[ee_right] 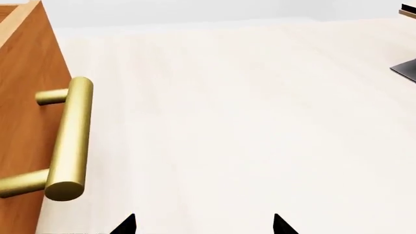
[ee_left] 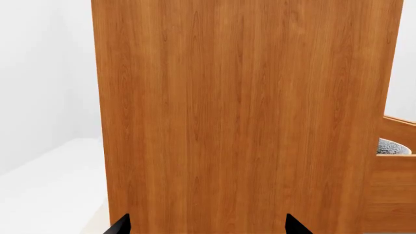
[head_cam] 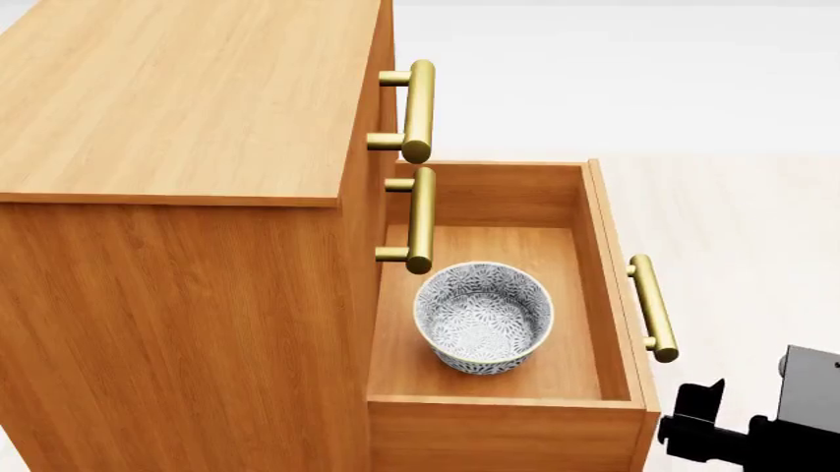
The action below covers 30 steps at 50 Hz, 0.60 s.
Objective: Put the bowl in the bottom drawer of the cabinet and close it.
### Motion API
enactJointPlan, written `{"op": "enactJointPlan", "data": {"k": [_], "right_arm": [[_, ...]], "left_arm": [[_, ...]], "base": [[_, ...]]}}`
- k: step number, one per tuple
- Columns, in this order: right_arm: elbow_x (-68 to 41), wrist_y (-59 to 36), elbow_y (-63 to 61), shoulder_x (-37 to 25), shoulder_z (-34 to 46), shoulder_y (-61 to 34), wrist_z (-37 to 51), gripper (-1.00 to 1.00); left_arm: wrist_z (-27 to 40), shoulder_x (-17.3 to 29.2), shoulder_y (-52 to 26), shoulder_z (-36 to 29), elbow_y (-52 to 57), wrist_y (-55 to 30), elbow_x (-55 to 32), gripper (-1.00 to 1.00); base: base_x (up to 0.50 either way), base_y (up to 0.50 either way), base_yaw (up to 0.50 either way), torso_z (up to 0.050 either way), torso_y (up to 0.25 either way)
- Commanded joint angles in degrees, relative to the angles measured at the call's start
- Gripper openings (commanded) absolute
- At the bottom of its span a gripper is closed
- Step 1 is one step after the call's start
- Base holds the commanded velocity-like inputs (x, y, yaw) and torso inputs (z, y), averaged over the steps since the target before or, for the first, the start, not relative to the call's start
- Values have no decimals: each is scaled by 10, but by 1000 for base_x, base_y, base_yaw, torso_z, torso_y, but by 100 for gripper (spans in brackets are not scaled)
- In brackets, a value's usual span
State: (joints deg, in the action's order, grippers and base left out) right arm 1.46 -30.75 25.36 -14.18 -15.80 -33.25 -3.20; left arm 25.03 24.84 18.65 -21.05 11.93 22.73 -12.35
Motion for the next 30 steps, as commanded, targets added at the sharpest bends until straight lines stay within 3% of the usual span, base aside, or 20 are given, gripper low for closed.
{"op": "enactJointPlan", "data": {"k": [1,30], "right_arm": [[-1,9,17,12,16,-5,-2,100],[-6,4,2,34,47,3,-12,100]], "left_arm": [[1,2,0,0,1,-1,-2,100],[4,3,1,-2,3,2,-2,100]], "base": [[0,0,0,0,0],[0,0,0,0,0]]}}
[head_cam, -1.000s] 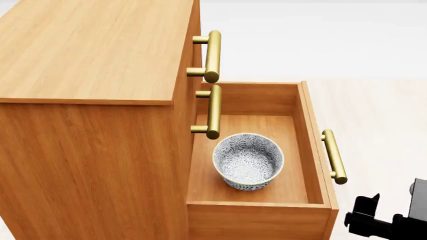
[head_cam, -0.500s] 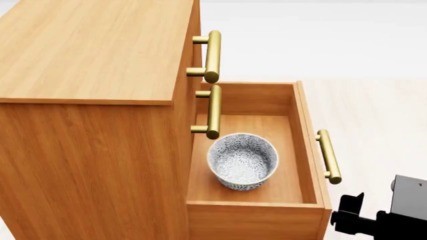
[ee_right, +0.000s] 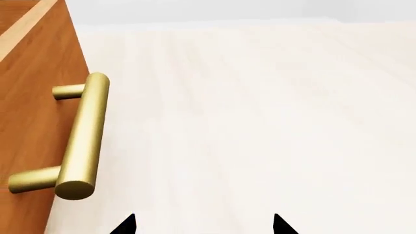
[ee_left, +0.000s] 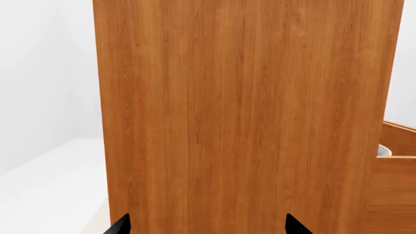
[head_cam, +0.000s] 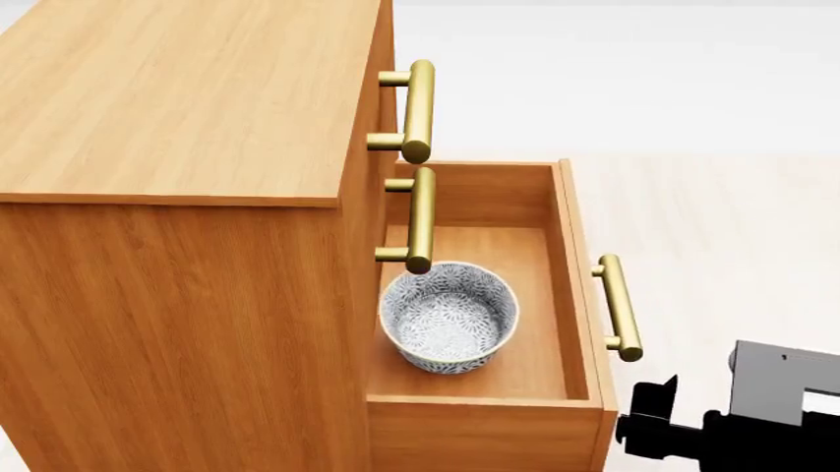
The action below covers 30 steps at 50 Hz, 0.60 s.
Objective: Put the bowl in the bottom drawer of the cabinet and close it.
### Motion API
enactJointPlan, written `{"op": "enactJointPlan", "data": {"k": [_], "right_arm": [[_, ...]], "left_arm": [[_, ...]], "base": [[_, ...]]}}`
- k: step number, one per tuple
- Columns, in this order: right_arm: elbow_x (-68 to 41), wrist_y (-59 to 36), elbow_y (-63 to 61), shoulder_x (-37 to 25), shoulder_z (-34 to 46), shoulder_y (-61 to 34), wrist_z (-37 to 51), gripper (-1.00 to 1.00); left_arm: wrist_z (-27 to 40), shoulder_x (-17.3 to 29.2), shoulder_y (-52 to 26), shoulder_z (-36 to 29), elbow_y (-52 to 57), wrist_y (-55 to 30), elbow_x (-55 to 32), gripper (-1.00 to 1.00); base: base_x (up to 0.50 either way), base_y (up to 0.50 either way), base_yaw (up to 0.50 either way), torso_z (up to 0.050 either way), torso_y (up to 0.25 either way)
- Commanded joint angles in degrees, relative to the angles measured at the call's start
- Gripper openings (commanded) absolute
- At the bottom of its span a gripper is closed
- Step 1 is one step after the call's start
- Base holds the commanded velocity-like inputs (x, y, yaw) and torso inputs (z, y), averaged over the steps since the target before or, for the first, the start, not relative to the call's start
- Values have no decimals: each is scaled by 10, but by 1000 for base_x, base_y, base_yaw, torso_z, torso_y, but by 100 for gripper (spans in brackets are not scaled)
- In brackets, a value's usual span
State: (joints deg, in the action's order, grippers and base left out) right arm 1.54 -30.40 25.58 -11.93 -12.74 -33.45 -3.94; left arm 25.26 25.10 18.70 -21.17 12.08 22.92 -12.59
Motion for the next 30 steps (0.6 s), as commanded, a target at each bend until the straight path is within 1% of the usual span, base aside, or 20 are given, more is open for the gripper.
{"op": "enactJointPlan", "data": {"k": [1,30], "right_arm": [[-6,2,1,12,17,6,-4,100],[-2,8,20,41,67,-11,-9,100]], "left_arm": [[2,1,1,-1,2,0,1,100],[1,3,-1,-2,-3,6,-4,100]], "base": [[0,0,0,0,0],[0,0,0,0,0]]}}
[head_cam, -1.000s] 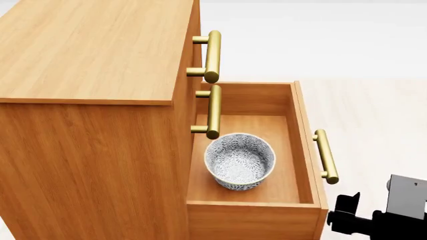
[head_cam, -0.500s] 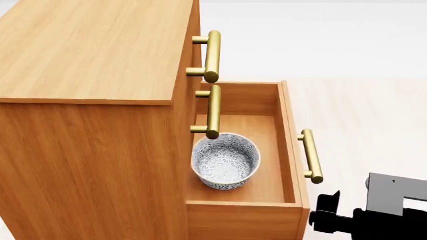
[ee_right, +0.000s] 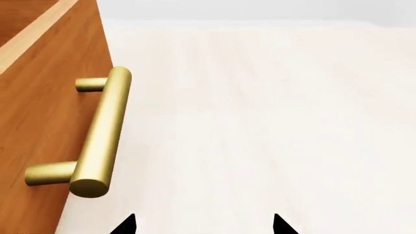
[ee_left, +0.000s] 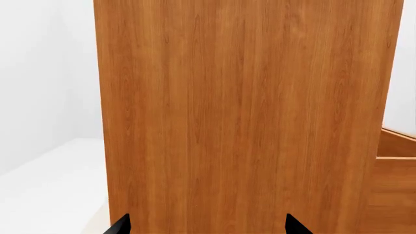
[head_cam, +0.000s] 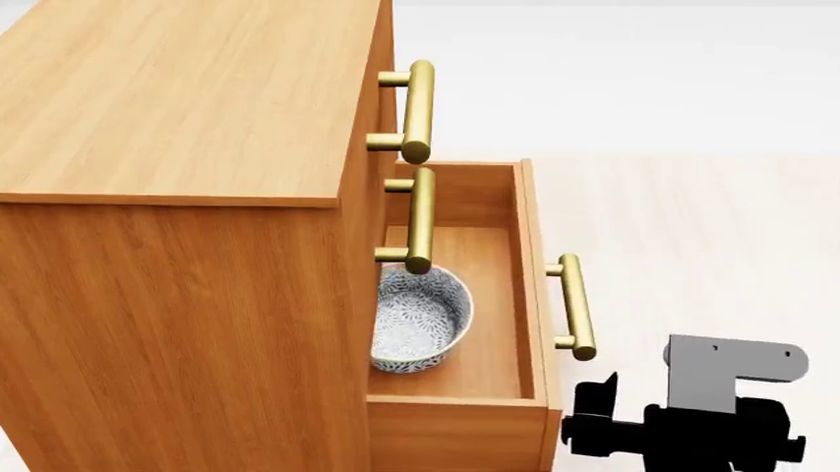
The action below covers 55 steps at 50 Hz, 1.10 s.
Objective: Put the bowl in the bottom drawer of the cabinet and close it.
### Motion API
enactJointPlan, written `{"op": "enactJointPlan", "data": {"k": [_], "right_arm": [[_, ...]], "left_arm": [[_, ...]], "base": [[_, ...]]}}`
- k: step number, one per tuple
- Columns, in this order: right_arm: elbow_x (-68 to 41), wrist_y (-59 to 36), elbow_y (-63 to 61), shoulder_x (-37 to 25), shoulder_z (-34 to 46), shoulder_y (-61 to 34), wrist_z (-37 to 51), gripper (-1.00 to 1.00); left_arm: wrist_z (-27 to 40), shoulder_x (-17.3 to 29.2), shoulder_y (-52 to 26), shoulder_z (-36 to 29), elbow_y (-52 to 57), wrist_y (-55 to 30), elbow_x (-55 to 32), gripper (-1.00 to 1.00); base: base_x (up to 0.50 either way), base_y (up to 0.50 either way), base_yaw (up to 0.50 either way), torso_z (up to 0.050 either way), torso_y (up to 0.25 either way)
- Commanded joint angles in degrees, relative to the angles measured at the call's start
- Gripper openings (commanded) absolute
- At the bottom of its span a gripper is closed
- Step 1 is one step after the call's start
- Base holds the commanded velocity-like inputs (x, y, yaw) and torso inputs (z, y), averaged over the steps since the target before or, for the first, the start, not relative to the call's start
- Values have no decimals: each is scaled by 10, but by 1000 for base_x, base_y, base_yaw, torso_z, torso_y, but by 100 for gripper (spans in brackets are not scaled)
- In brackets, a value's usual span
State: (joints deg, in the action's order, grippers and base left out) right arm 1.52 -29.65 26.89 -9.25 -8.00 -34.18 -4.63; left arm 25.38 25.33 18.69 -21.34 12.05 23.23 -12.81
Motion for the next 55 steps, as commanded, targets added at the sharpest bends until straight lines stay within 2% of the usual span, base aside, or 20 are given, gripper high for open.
{"op": "enactJointPlan", "data": {"k": [1,55], "right_arm": [[-2,-2,2,16,25,-3,-5,100],[-22,-1,19,51,86,-18,1,100]], "left_arm": [[-1,1,-1,0,-3,4,-2,100],[2,5,-2,-4,1,3,-6,100]], "base": [[0,0,0,0,0],[0,0,0,0,0]]}}
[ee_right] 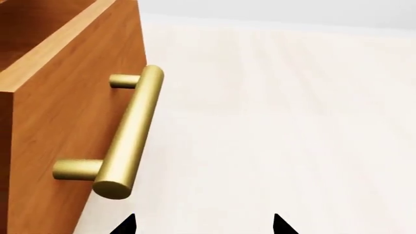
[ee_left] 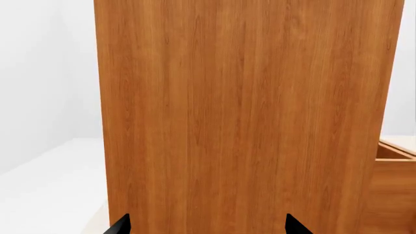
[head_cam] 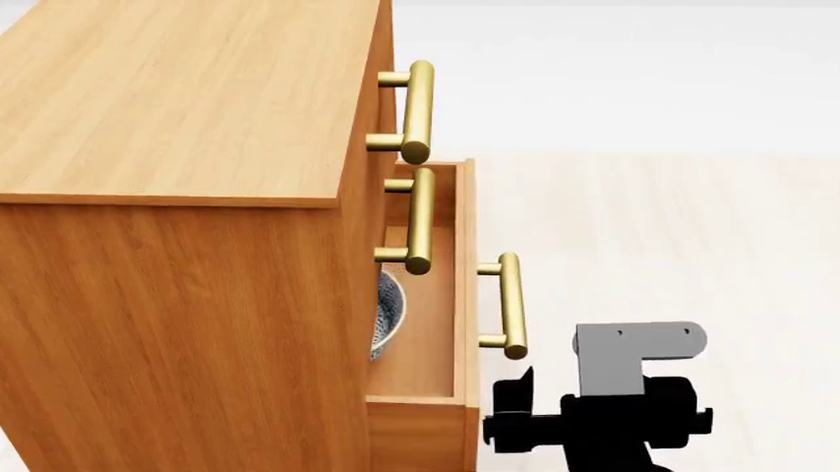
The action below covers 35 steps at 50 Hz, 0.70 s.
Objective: Put the bowl in the bottom drawer of the cabinet and close it.
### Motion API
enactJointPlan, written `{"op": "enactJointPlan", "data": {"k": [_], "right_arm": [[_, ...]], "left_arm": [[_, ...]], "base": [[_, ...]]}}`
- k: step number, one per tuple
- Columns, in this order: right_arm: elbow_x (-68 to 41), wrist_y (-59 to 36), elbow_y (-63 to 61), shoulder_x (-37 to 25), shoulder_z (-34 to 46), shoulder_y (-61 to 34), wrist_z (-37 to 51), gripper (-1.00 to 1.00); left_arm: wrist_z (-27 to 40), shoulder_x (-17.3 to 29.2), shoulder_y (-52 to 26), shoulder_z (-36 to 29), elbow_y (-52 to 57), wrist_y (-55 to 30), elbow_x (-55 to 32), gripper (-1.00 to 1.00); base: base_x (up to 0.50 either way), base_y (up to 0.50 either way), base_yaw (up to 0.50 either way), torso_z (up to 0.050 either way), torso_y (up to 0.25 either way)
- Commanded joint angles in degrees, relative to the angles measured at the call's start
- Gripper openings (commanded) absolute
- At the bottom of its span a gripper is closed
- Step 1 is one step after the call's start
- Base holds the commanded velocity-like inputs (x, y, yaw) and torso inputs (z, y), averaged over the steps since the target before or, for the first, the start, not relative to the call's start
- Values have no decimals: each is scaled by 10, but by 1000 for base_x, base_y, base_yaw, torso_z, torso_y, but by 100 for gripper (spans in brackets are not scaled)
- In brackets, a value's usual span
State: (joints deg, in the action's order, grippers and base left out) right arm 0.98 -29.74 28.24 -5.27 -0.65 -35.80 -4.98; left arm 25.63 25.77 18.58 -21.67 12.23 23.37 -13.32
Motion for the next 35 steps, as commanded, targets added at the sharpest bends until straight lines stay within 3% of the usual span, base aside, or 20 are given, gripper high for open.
{"op": "enactJointPlan", "data": {"k": [1,35], "right_arm": [[-16,0,4,12,15,-2,5,100],[-48,41,74,36,69,-37,21,100]], "left_arm": [[0,1,-1,-1,-2,2,-1,100],[4,1,-1,-3,0,2,-4,100]], "base": [[0,0,0,0,0],[0,0,0,0,0]]}}
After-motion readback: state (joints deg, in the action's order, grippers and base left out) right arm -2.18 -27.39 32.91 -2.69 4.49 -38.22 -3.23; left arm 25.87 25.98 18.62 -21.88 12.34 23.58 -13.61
